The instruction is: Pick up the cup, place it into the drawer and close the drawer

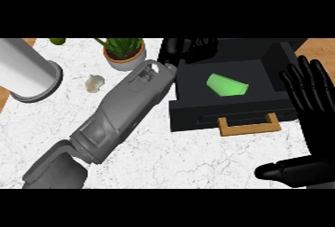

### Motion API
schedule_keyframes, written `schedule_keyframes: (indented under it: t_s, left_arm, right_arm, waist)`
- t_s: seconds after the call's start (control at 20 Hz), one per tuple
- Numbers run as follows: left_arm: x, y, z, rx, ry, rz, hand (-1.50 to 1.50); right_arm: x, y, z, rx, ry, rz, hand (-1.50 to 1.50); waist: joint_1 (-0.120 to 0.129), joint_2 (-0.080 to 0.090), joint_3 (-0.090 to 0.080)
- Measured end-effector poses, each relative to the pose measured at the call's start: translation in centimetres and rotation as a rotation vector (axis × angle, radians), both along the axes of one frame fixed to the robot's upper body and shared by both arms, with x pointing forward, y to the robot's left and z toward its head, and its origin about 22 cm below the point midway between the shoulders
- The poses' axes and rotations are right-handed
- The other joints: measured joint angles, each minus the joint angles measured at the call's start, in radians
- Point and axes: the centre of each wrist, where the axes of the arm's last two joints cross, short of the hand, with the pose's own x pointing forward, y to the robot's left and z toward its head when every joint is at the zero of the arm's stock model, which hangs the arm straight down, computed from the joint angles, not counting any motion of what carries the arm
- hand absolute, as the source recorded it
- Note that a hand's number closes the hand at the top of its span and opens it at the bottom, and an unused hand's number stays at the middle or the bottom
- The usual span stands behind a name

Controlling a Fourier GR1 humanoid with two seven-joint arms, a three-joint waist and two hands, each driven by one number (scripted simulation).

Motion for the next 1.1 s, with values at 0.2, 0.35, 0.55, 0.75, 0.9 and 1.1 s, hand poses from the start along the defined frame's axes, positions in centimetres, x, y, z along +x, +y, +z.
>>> schedule_keyframes:
  t_s: [0.2,0.35,0.55,0.75,0.9,1.1]
  left_arm:
    - [0.1,-0.3,0.1,0.072,-0.006,0.026,-1.5]
    - [0.0,-0.6,0.1,0.099,-0.003,0.032,-1.5]
    - [-0.2,-0.6,-0.3,0.068,-0.004,0.027,-1.5]
    - [-0.6,-1.3,0.5,-0.009,-0.019,0.002,-1.5]
    - [-0.8,-1.5,1.0,-0.086,-0.041,-0.029,-1.5]
    - [-1.0,-1.7,1.6,-0.18,-0.057,-0.069,-1.5]
  right_arm:
    - [0.5,0.4,0.2,0.009,-0.009,0.018,-1.5]
    - [0.4,0.8,0.2,0.008,-0.011,0.029,-1.5]
    - [0.9,1.1,0.4,0.024,-0.022,0.046,-1.5]
    - [0.9,0.9,0.4,0.048,-0.024,0.067,-1.5]
    - [0.5,0.9,0.4,0.068,-0.008,0.079,-1.5]
    - [0.2,-0.4,0.3,0.073,-0.001,0.086,1.5]
  waist:
    - [-0.016,0.005,0.001]
    - [-0.02,0.006,0.0]
    - [-0.024,0.009,0.0]
    - [-0.021,0.006,0.0]
    - [-0.006,0.001,0.0]
    - [0.024,-0.006,-0.001]
